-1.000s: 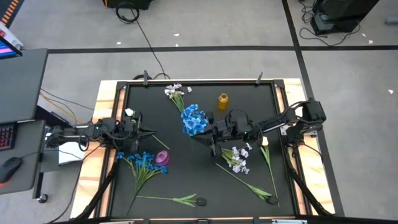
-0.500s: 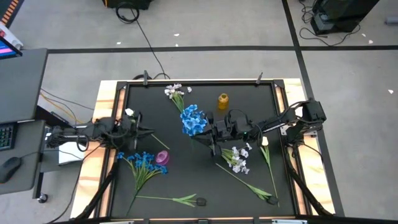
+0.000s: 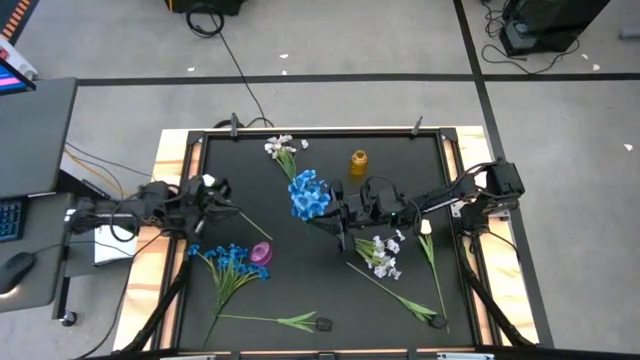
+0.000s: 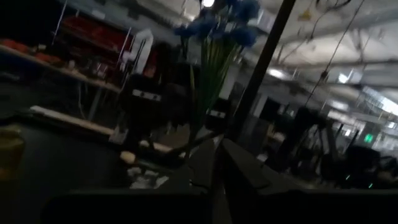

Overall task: Sort flowers into vase by color
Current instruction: Put the top blue flowers into the violet vase, then put the blue flowers into the violet vase

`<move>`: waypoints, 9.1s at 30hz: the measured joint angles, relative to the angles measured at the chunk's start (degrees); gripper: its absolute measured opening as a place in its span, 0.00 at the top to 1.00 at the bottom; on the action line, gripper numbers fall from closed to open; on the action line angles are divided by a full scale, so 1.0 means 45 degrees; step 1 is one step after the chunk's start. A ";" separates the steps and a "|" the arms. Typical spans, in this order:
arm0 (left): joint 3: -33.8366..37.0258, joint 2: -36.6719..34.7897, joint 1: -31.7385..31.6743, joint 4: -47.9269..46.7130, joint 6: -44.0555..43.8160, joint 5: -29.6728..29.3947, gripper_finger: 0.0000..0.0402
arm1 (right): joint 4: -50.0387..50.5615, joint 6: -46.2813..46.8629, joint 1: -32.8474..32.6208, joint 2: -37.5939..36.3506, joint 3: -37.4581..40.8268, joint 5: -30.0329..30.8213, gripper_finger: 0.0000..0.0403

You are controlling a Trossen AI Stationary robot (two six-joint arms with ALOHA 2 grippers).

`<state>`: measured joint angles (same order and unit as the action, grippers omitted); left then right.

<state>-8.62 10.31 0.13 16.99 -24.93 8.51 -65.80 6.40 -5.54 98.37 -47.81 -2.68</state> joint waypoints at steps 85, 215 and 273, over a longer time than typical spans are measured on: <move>-0.6679 1.3268 0.0781 0.4167 0.4809 -0.1029 0.82 | 0.1452 -0.0802 0.0092 -0.0005 0.0000 0.0301 0.88; -0.2556 0.2782 0.3569 -0.4337 0.3105 -0.2588 0.44 | 0.6833 -0.1657 0.0189 -0.2040 0.0010 0.0350 0.62; -0.3683 0.3040 0.5270 -1.2729 -1.1260 0.0079 0.26 | 0.8089 -0.1857 0.0189 -0.2040 0.0010 0.0340 0.62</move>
<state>-25.19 23.99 23.84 -40.29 -75.60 8.86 -29.40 -1.96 -4.69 89.19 -47.77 -1.15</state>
